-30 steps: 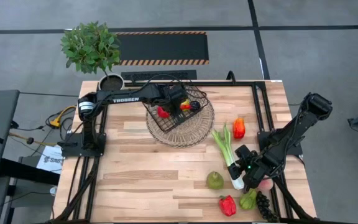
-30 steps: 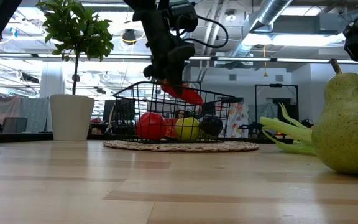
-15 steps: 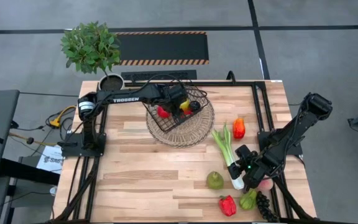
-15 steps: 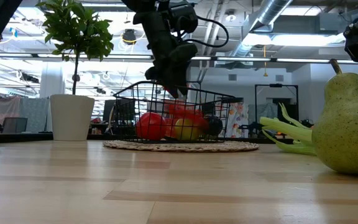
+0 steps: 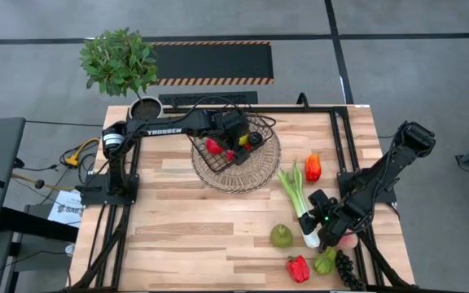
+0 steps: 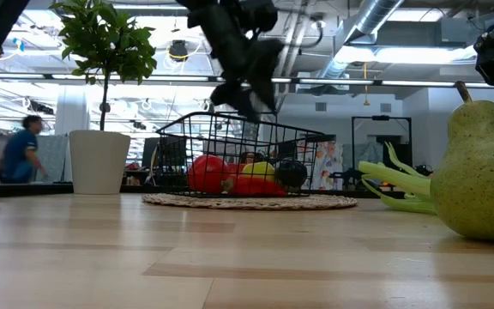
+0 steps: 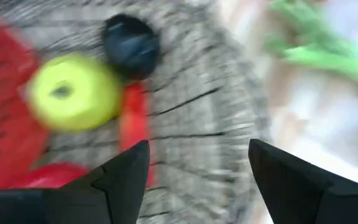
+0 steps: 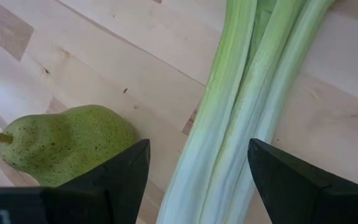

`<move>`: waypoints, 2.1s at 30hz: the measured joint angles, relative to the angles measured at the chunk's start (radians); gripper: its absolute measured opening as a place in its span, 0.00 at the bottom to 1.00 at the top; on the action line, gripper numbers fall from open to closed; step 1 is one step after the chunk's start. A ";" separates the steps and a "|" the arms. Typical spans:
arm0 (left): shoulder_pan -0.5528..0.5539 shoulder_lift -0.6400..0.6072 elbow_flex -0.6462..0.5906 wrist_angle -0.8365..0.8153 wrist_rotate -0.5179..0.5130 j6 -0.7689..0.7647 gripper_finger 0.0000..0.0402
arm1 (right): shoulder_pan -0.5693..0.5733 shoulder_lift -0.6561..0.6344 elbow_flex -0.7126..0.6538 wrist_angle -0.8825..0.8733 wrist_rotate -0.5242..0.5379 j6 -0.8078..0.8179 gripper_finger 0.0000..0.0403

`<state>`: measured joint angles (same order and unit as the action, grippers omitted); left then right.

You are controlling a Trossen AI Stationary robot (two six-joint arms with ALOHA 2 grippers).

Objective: Build produce basket
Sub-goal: Put the green pear into the wire basket, then adjust the red bell pepper

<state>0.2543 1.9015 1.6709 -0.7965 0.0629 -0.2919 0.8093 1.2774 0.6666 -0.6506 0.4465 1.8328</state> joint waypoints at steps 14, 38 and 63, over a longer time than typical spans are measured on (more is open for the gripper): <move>-0.269 0.000 0.077 0.178 0.154 -0.005 0.63 | 0.002 0.000 0.000 0.003 -0.003 -0.007 0.72; -0.645 0.242 0.076 0.701 -0.356 -0.122 0.75 | 0.042 0.000 0.000 0.039 -0.004 -0.082 0.72; -0.622 0.434 0.080 0.995 -0.303 -0.245 0.75 | 0.101 0.000 0.000 0.059 -0.014 -0.079 0.72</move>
<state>-0.3676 2.3358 1.7504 0.1989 -0.2402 -0.5373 0.9100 1.2774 0.6662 -0.5917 0.4326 1.7538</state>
